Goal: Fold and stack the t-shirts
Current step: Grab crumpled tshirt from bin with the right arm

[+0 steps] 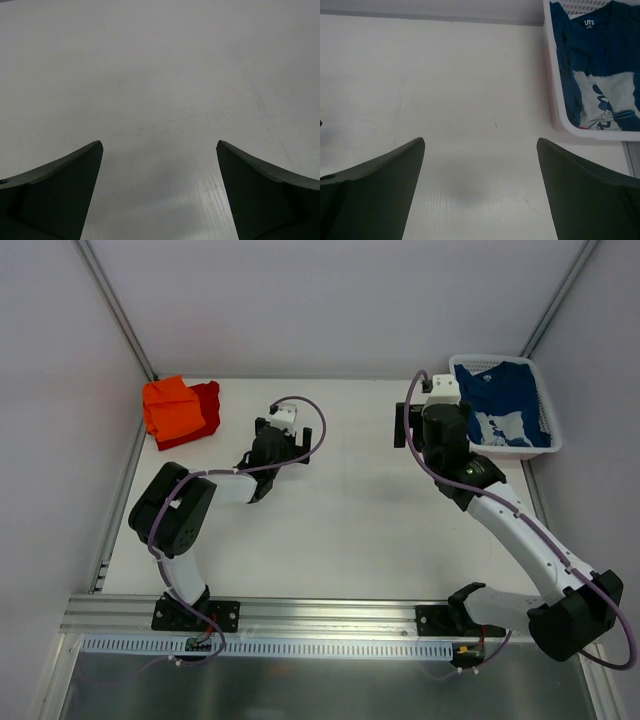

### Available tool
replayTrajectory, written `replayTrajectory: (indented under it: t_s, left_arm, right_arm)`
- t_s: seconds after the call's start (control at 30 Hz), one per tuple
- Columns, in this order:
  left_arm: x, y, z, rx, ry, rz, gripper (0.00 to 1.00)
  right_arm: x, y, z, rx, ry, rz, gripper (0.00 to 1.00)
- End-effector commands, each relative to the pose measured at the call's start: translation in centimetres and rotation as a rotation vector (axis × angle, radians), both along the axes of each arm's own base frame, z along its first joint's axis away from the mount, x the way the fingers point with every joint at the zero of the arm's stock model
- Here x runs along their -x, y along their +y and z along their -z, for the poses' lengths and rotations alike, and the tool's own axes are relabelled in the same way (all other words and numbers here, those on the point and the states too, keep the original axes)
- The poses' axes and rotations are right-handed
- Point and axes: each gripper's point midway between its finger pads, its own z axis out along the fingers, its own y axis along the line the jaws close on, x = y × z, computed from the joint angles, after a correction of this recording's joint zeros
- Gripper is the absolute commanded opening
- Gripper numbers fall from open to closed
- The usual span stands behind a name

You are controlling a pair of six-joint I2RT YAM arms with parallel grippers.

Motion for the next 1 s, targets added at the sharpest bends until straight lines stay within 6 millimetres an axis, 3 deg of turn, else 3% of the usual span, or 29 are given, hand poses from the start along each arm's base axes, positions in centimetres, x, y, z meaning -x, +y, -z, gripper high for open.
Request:
replayTrajectory:
  t_s: [0.0, 0.17, 0.23, 0.27, 0.33, 0.37, 0.4, 0.43, 0.47, 0.5, 0.53, 0.57, 0.6, 0.63, 0.67, 0.7, 0.73, 0.77, 0.83, 0.9, 0.97]
  left_arm:
    - [-0.1, 0.0, -1.7, 0.017, -0.063, -0.013, 0.99]
    - [0.1, 0.5, -1.8, 0.026, -0.076, -0.030, 0.99]
    - [0.1, 0.7, -1.8, 0.028, -0.079, -0.041, 0.99]
    - [0.1, 0.6, -1.9, 0.027, -0.081, -0.039, 0.99]
    - [0.1, 0.7, -1.9, 0.029, -0.082, -0.038, 0.99]
    - [0.2, 0.7, -1.9, 0.028, -0.080, -0.039, 0.99]
    - [0.3, 0.8, -1.9, 0.029, -0.083, -0.041, 0.99]
    - [0.3, 0.8, -2.1, 0.034, -0.089, -0.041, 0.99]
    - [0.3, 0.8, -2.1, 0.035, -0.091, -0.043, 0.99]
    - [0.3, 0.8, -2.1, 0.036, -0.092, -0.044, 0.99]
    - [0.3, 0.7, -2.1, 0.038, -0.091, -0.037, 0.99]
    - [0.4, 0.7, -2.2, 0.038, -0.096, -0.035, 0.99]
    - [0.4, 0.7, -2.1, 0.038, -0.094, -0.033, 0.99]
    - [0.4, 0.8, -2.1, 0.042, -0.096, -0.037, 0.99]
    - [0.5, 0.9, -2.1, 0.042, -0.096, -0.037, 0.99]
    - [0.5, 1.0, -2.1, 0.043, -0.097, -0.041, 0.98]
    - [0.5, 1.1, -2.1, 0.049, -0.095, -0.047, 0.99]
    - [0.5, 1.3, -2.2, 0.053, -0.099, -0.057, 0.98]
    - [0.5, 1.5, -2.1, 0.062, -0.093, -0.060, 0.99]
    - [0.4, 1.6, -2.1, 0.070, -0.092, -0.055, 0.98]
    - [0.4, 1.7, -2.1, 0.077, -0.089, -0.051, 0.98]
  right_arm:
    - [-1.1, -0.6, -1.9, -0.006, -0.022, 0.051, 0.99]
    - [-3.1, -0.7, -3.0, 0.001, -0.023, 0.081, 1.00]
    - [-5.0, -1.8, -2.4, 0.019, -0.005, 0.115, 0.99]
    - [-6.0, -2.1, -3.5, -0.001, -0.024, 0.127, 1.00]
    - [-8.6, -3.7, -2.4, -0.044, 0.005, 0.162, 1.00]
    - [-9.8, -4.1, -3.7, -0.074, -0.028, 0.173, 1.00]
    - [-11.0, -5.5, -3.7, -0.101, -0.026, 0.191, 0.99]
    - [-12.8, -5.7, -2.0, -0.117, 0.012, 0.199, 1.00]
    - [-14.2, -5.6, -3.6, -0.149, -0.016, 0.176, 1.00]
    - [-15.2, -6.7, -3.4, -0.146, -0.004, 0.193, 0.99]
    - [-17.1, -7.0, -0.8, -0.120, 0.054, 0.202, 0.99]
    - [-18.5, -7.8, -2.9, -0.125, 0.015, 0.219, 0.99]
    - [-19.2, -8.2, -2.3, -0.112, 0.045, 0.225, 0.99]
    - [-20.8, -8.3, 0.2, -0.087, 0.096, 0.226, 0.99]
    - [-21.4, -8.8, 0.7, -0.083, 0.113, 0.227, 0.99]
    - [-22.5, -9.2, -0.9, -0.088, 0.076, 0.226, 0.99]
    - [-23.3, -9.5, -0.3, -0.084, 0.083, 0.229, 0.99]
    - [-24.2, -10.6, 1.5, -0.086, 0.107, 0.249, 0.99]
    - [-25.3, -11.7, 1.8, -0.120, 0.094, 0.269, 0.90]
    - [-26.5, -13.2, 3.8, -0.186, 0.107, 0.292, 0.75]
    - [-27.4, -13.1, 4.7, -0.228, 0.103, 0.271, 0.68]
